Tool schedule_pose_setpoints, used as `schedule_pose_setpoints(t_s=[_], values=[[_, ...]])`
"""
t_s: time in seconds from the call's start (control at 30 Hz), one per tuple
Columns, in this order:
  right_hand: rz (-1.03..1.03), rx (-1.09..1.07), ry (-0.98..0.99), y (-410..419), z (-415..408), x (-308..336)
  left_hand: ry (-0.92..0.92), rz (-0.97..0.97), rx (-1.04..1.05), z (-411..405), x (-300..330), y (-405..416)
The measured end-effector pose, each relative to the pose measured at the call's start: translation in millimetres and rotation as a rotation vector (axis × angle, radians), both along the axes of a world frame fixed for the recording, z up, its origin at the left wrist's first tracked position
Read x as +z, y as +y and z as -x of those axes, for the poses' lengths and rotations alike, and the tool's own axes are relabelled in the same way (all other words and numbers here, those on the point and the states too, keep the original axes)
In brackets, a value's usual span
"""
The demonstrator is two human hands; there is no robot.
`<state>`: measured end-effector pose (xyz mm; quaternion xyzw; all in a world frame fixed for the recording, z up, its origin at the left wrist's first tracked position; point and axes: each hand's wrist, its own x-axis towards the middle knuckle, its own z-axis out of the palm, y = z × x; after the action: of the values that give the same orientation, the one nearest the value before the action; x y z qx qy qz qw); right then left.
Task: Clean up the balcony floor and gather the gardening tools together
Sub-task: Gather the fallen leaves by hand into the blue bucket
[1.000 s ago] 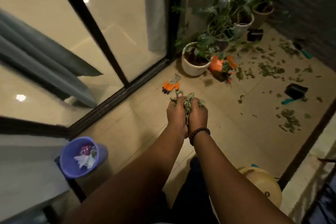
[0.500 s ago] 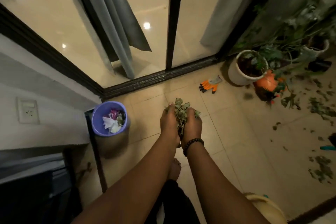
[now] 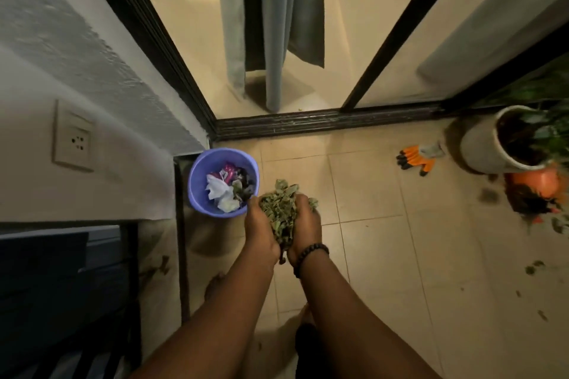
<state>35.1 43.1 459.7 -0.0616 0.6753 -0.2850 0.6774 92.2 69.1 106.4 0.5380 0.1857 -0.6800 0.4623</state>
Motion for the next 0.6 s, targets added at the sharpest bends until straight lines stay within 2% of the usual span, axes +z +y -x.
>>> schedule_pose_setpoints(t_s=[0.03,0.07,0.1,0.13,0.17,0.2,0.27,0.3,0.43,0.6], values=[[-0.003,0.008,-0.033,-4,-14,-19,-0.047,-0.14,-0.038,-17,118,-15],[0.036,0.006,-0.105,-8,-24,-42,-0.084,-0.124,-0.125,-30,182,-19],[0.007,0.016,-0.105,-15,-37,-57,-0.141,-0.158,-0.195,-36,135,-30],[-0.012,0.023,-0.14,-19,-45,-66,-0.209,-0.043,-0.175,-38,129,-38],[-0.039,-0.055,-0.136,-25,-57,-85,-0.165,0.041,-0.18,-55,144,-39],[-0.036,-0.108,-0.142,-29,-71,-106,-0.27,-0.032,-0.255,-64,163,-52],[-0.062,-0.162,-0.089,-37,-97,-142,-0.257,-0.027,-0.125,-100,158,-62],[-0.07,-0.168,-0.124,-41,-104,-162,-0.221,0.028,-0.057,-117,157,-67],[-0.073,-0.192,-0.31,-60,-137,-194,-0.211,-0.02,-0.017,-166,125,-75],[-0.138,-0.099,-0.309,-63,-145,-204,-0.243,-0.098,-0.052,-191,117,-65]])
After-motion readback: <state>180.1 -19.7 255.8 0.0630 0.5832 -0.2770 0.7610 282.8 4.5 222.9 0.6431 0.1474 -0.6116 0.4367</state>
